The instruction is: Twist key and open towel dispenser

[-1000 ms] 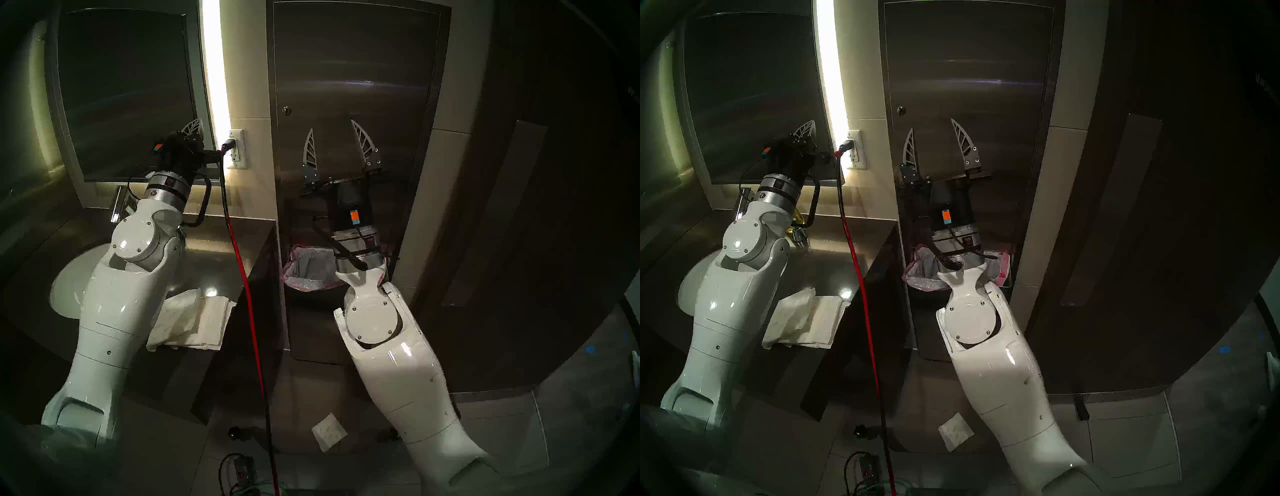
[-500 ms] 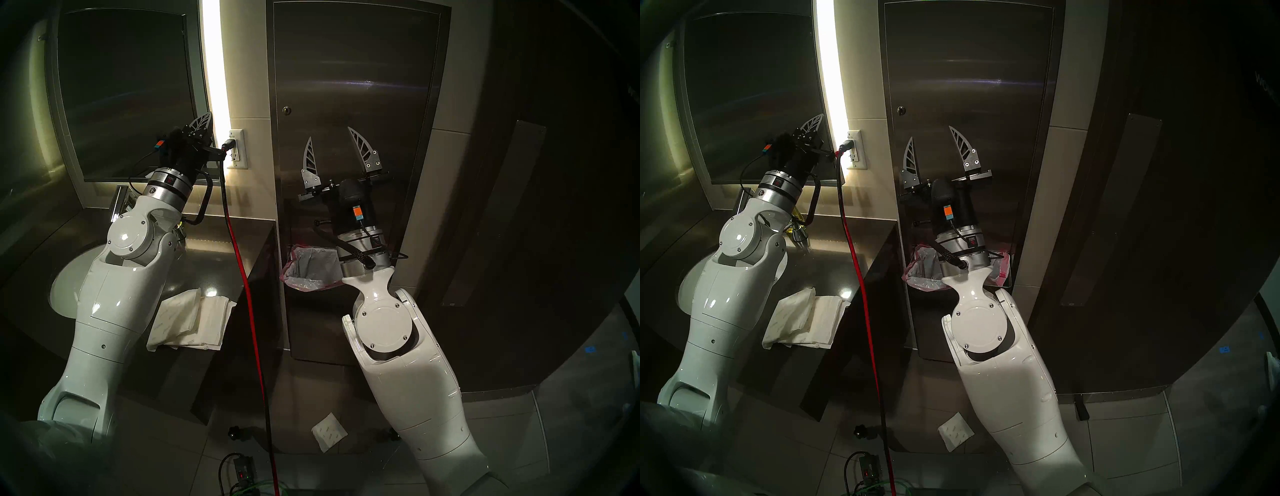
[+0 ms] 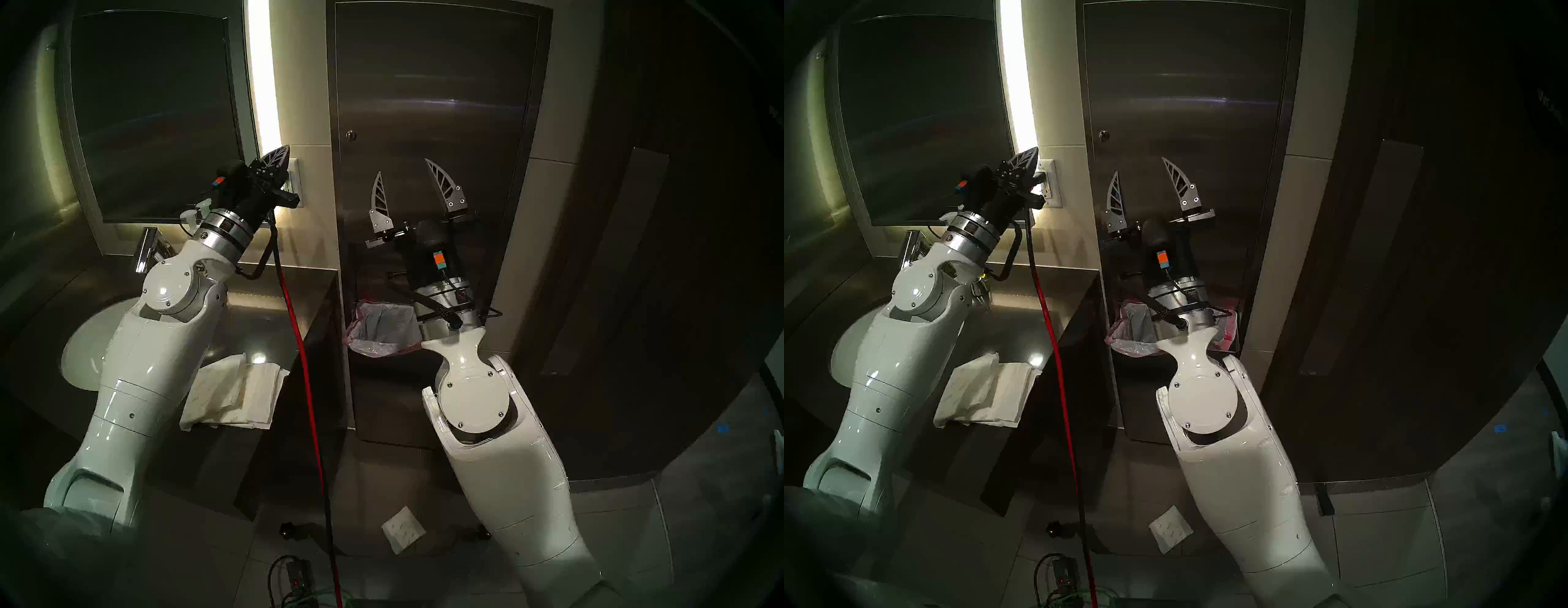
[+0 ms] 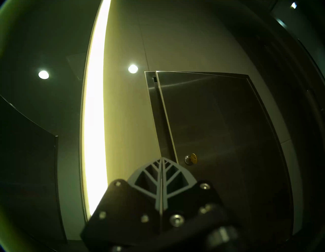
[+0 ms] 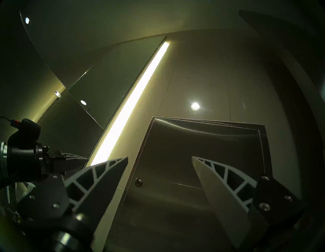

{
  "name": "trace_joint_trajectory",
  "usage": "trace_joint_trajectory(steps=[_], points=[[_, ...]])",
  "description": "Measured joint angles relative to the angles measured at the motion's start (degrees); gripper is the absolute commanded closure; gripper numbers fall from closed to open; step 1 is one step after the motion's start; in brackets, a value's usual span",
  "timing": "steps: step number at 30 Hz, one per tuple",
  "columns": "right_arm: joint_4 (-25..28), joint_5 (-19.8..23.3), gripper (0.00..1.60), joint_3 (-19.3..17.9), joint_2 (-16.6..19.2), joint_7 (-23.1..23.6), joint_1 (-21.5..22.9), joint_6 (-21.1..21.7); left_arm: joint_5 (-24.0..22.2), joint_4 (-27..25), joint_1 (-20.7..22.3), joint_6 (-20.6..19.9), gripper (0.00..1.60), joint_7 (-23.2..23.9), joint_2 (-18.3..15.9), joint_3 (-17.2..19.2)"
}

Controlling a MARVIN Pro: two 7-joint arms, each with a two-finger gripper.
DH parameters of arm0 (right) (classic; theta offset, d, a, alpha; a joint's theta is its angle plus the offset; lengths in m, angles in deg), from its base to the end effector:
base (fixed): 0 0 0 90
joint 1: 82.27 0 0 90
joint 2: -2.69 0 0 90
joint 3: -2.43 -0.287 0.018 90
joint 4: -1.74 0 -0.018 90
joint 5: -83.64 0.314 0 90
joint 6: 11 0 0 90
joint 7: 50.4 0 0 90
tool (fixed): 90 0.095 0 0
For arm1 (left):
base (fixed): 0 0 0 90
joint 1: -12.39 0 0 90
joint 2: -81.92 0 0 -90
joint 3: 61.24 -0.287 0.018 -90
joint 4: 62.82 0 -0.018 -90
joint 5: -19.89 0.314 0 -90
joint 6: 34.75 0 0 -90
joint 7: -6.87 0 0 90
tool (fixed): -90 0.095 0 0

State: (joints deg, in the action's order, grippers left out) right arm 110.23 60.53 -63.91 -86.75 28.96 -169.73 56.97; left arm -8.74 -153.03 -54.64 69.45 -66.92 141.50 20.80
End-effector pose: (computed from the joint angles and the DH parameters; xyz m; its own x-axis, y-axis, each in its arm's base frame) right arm 0.3652 0.1534 -0.1254 -0.7493 0.0887 0.6562 0.1198 -0.9565 0.2661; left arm 0.4869 0.0764 -0.0864 -0.5510 -0.0040 0.8345 -0.3301 -0.9174 -0.2224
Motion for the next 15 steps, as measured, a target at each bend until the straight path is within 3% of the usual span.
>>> trace_joint_trajectory(steps=[7,15], points=[[0.10,-0.13,0.30,-0.01,-0.01,-0.28,0.01,0.06,-2.46,2.32,1.64,-0.47,1.60,5.72,-1.35,-0.13],[0.14,-0.29,0.30,-0.01,-0.02,-0.53,0.02,-0.14,-4.47,7.81,5.30,-4.22,1.60,10.62,-1.93,-0.15]])
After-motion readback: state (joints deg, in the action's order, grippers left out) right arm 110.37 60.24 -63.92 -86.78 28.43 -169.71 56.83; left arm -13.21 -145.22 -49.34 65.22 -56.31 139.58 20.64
